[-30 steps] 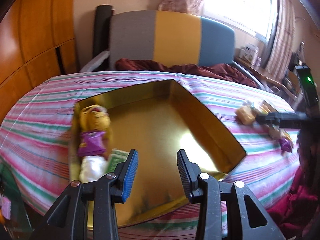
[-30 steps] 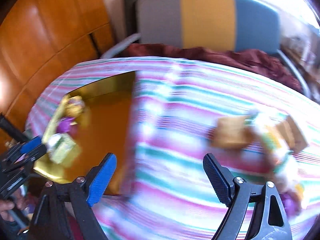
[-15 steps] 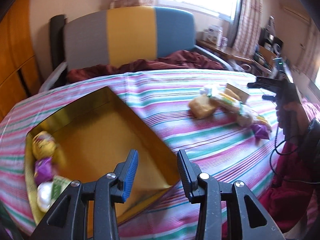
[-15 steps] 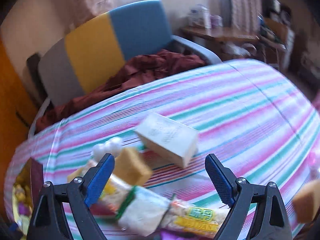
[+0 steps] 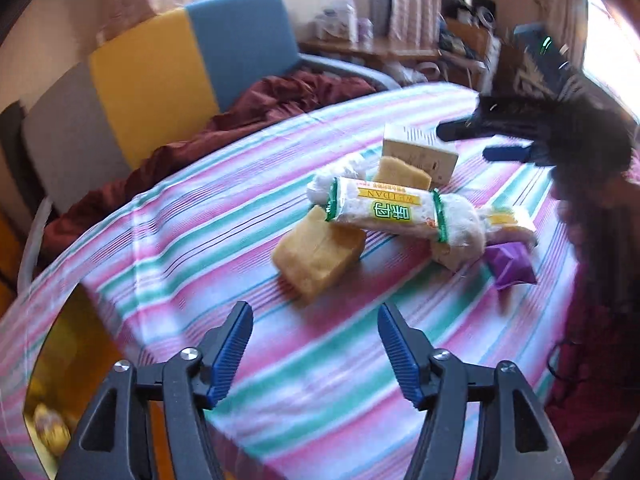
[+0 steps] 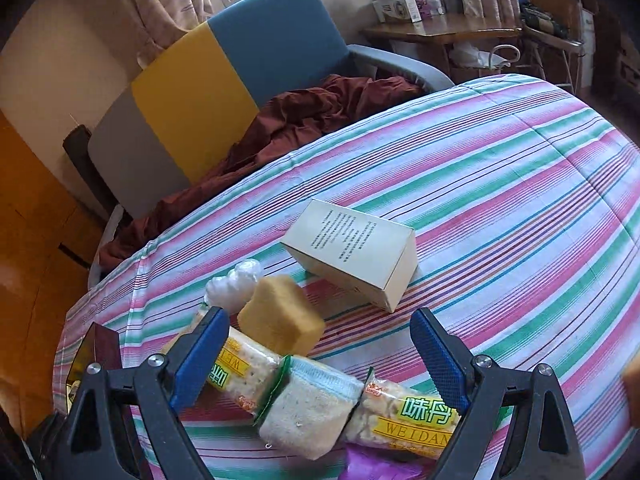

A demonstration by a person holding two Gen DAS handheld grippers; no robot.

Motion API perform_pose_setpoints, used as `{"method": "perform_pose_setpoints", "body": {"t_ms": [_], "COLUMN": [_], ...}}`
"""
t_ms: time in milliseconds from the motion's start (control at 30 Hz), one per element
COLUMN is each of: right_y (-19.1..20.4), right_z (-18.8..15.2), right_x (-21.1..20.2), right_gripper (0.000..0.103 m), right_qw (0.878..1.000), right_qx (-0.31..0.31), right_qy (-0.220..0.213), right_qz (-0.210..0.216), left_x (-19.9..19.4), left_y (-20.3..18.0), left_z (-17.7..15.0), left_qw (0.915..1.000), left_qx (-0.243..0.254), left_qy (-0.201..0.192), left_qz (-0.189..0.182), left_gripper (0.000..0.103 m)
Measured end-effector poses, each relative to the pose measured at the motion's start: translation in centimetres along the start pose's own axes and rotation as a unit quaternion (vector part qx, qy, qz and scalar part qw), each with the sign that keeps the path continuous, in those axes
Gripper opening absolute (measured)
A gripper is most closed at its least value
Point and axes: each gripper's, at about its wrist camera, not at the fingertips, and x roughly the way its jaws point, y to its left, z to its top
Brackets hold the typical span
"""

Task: Organize objects
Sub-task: 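Move both tools back to the pile of items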

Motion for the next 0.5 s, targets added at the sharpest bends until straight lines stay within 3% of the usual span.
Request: {"method": "perform_pose_setpoints", "body": {"t_ms": [233,500], "right_y": [0.0,0.4], "right_z": [0.1,0.2], "right_x": [0.4,0.9], "right_gripper": [0.093,0.093], "right_qw": [1.0,0.999], "right_qx": [0.0,-0.008], "right_qy": [0.011,0.023], "right_qz": [0.022,0.041], "left_x": [5.3,8.8], "left_y": [0.2,0.1], "left_z": [2.6,4.2], "left_qw": [0.9974,0.9934], "left_qx": [0.059,0.09], "left_qy": [0.041,0.066], "left_qz": [-0.011,-0.027], "left_gripper": [0.082,0.084]}}
